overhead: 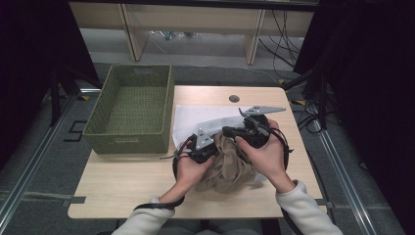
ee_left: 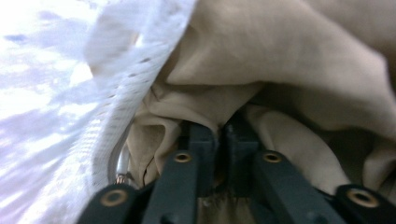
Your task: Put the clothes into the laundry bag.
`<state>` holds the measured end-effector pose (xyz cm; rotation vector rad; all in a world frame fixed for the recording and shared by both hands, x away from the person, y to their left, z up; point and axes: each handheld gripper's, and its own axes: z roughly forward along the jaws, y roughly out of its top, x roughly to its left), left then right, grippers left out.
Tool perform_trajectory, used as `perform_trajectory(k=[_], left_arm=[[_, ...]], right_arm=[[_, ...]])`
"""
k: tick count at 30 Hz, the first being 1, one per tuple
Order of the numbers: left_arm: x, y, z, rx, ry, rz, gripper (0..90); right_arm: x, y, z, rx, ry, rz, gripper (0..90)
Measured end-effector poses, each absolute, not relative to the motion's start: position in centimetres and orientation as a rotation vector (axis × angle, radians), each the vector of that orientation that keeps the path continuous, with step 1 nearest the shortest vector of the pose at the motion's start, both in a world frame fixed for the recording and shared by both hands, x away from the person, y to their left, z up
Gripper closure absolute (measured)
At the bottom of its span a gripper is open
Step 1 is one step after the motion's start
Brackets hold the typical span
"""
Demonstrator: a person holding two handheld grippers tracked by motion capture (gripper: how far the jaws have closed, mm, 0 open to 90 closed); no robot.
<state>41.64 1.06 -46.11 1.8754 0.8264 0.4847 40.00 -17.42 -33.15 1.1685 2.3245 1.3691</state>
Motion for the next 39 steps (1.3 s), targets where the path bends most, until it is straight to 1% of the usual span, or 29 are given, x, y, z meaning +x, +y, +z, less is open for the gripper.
perform_trajectory(k=[5,9,14,17,20,23,26,29,30,32,34,35,37,39], left_arm=[[40.8,2.5,-45.5,1.87,0.817,0.468,63.5],[39.8,3.5,-45.0,1.838,0.792,0.456,59.3],[38.4,4.8,-44.0,1.818,0.778,0.417,50.4],[37.6,5.0,-43.5,1.808,0.764,0.395,47.9],[36.7,4.8,-43.2,1.809,0.742,0.379,42.5],[36.0,4.2,-43.0,1.836,0.703,0.393,32.0],[35.5,3.3,-43.1,1.868,0.661,0.375,21.5],[35.1,2.4,-43.4,1.92,0.621,0.373,15.3],[34.9,1.9,-43.7,1.944,0.608,0.367,15.1],[34.8,1.1,-44.4,1.992,0.597,0.351,12.0],[34.9,0.4,-45.0,2.059,0.575,0.379,10.4],[35.0,-0.2,-45.5,2.066,0.578,0.386,9.9],[35.3,-1.0,-46.4,2.121,0.555,0.401,11.1],[35.5,-1.8,-47.4,2.158,0.528,0.423,17.6]], right_arm=[[40.1,-17.4,-33.4,1.192,2.319,1.361,89.9],[40.3,-17.5,-33.6,1.207,2.32,1.36,89.9],[40.6,-17.7,-33.7,1.177,2.328,1.343,89.9],[40.6,-17.6,-33.7,1.197,2.332,1.351,89.9],[40.5,-17.7,-33.7,1.188,2.335,1.34,89.9],[40.5,-17.7,-33.7,1.184,2.338,1.339,89.9],[40.5,-17.7,-33.6,1.217,2.338,1.336,89.8],[40.4,-17.7,-33.6,1.226,2.338,1.331,89.9],[40.5,-17.7,-33.7,1.213,2.34,1.333,89.8],[40.6,-17.7,-33.7,1.198,2.341,1.331,89.8],[40.5,-17.6,-33.8,1.221,2.34,1.333,89.8],[40.5,-17.5,-33.8,1.227,2.335,1.334,89.8],[40.5,-17.5,-33.8,1.211,2.353,1.324,89.8],[40.5,-17.5,-33.8,1.211,2.36,1.328,89.8]])
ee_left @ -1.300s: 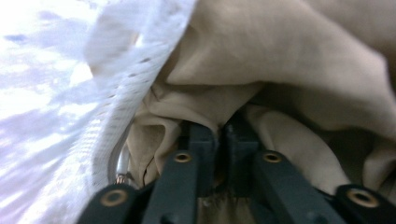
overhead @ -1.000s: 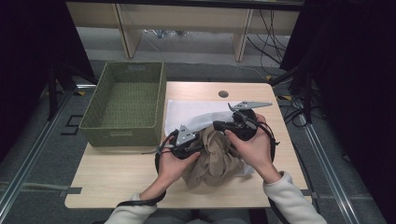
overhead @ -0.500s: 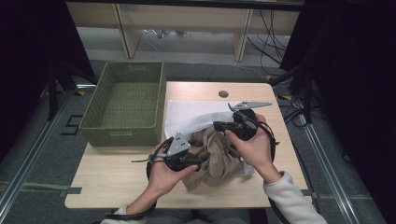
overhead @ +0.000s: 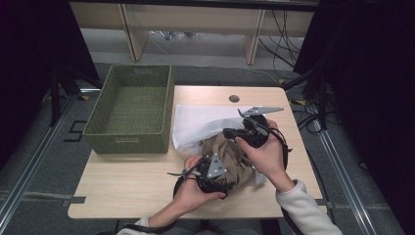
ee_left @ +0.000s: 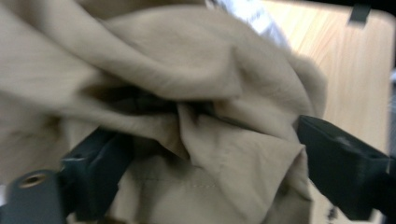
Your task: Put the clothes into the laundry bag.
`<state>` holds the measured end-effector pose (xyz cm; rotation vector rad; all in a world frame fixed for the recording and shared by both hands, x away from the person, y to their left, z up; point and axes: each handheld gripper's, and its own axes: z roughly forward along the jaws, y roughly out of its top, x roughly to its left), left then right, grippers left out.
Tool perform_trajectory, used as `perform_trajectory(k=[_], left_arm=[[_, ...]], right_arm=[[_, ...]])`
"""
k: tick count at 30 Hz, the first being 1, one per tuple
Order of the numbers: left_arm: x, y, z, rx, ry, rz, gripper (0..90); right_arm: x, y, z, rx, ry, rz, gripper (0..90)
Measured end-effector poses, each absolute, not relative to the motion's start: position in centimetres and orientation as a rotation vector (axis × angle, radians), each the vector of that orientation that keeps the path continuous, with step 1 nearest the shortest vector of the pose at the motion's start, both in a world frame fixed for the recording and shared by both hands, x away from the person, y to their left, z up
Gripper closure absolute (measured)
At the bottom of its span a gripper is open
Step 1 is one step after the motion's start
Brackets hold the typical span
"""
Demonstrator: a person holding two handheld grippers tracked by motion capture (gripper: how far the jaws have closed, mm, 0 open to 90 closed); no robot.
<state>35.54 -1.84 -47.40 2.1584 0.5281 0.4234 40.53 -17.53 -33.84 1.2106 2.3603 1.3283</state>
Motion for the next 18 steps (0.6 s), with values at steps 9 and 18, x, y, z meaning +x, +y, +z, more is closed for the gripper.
perform_trajectory(k=[9,18], left_arm=[[36.0,-2.7,-47.9,2.185,0.499,0.483,65.5],[36.7,-1.9,-47.5,2.124,0.575,0.394,79.0]], right_arm=[[40.3,-17.4,-33.8,1.218,2.368,1.321,89.8],[40.3,-17.3,-33.8,1.219,2.368,1.311,89.8]])
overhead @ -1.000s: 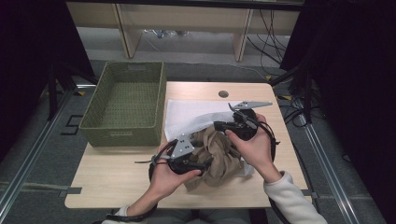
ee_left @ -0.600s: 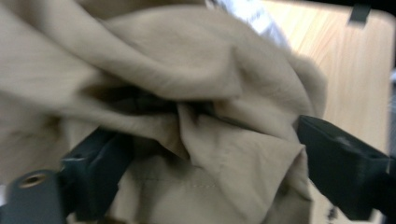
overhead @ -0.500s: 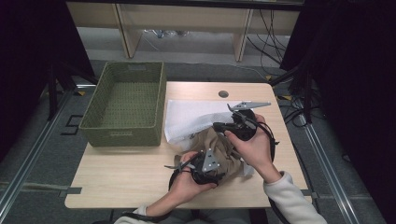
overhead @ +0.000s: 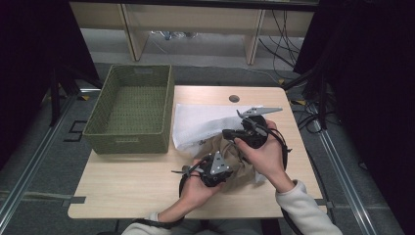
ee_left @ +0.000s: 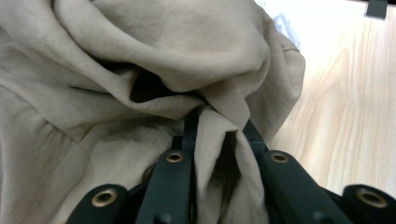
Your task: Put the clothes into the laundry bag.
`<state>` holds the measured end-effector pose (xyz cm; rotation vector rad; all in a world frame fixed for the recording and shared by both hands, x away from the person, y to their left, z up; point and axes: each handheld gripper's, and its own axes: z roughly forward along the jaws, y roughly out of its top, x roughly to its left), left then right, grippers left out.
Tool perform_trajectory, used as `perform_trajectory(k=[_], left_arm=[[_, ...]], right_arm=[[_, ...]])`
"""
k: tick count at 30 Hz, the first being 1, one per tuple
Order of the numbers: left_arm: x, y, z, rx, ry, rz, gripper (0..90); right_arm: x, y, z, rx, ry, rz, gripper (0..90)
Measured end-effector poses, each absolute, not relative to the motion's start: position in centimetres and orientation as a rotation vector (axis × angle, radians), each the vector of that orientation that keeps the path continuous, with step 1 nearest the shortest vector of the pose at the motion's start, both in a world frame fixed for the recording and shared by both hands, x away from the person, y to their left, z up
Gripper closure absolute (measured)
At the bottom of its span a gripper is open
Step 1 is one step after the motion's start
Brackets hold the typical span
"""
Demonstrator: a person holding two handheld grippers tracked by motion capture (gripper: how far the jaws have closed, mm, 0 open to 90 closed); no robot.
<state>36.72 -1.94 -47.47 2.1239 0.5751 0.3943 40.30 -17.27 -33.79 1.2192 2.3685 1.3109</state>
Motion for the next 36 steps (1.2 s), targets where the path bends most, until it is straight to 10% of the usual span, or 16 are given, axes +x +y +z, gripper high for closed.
perform_trajectory(k=[36], left_arm=[[37.8,0.7,-41.2,1.831,0.636,0.525,81.5]], right_arm=[[39.0,-17.4,-32.1,1.14,2.315,1.388,89.9]])
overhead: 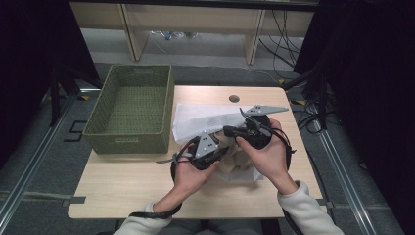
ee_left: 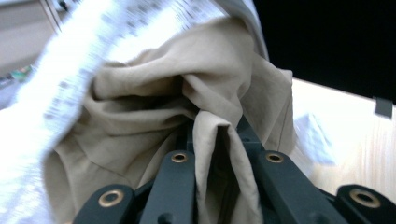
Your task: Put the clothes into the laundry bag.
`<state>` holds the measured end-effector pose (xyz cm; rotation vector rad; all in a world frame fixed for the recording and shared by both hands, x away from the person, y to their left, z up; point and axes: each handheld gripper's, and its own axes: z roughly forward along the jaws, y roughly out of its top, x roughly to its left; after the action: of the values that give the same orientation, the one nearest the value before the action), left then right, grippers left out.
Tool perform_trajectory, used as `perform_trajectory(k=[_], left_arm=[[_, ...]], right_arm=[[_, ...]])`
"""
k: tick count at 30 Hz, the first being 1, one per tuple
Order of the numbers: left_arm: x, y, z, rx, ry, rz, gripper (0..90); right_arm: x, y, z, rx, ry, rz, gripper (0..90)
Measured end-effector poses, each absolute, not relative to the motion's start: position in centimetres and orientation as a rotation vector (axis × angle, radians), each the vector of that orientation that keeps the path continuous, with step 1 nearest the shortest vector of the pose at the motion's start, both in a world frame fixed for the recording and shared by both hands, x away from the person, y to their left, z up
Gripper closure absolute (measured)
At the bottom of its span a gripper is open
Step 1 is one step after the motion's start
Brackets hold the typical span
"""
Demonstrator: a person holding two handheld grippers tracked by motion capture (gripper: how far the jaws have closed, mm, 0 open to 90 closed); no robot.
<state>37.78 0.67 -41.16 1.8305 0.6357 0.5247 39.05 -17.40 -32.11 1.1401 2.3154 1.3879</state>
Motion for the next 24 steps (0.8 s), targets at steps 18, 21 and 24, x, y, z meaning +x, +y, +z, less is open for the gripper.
perform_trajectory(k=[18,21,24], left_arm=[[37.2,1.0,-38.3,1.848,0.58,0.632,81.9],[39.2,-0.4,-40.6,1.913,0.594,0.589,81.5],[40.9,-1.5,-42.4,1.964,0.609,0.568,81.1]], right_arm=[[37.9,-18.1,-30.2,1.058,2.211,1.483,89.9],[38.9,-18.2,-31.2,1.115,2.238,1.463,89.9],[39.9,-18.3,-32.1,1.138,2.254,1.43,89.9]])
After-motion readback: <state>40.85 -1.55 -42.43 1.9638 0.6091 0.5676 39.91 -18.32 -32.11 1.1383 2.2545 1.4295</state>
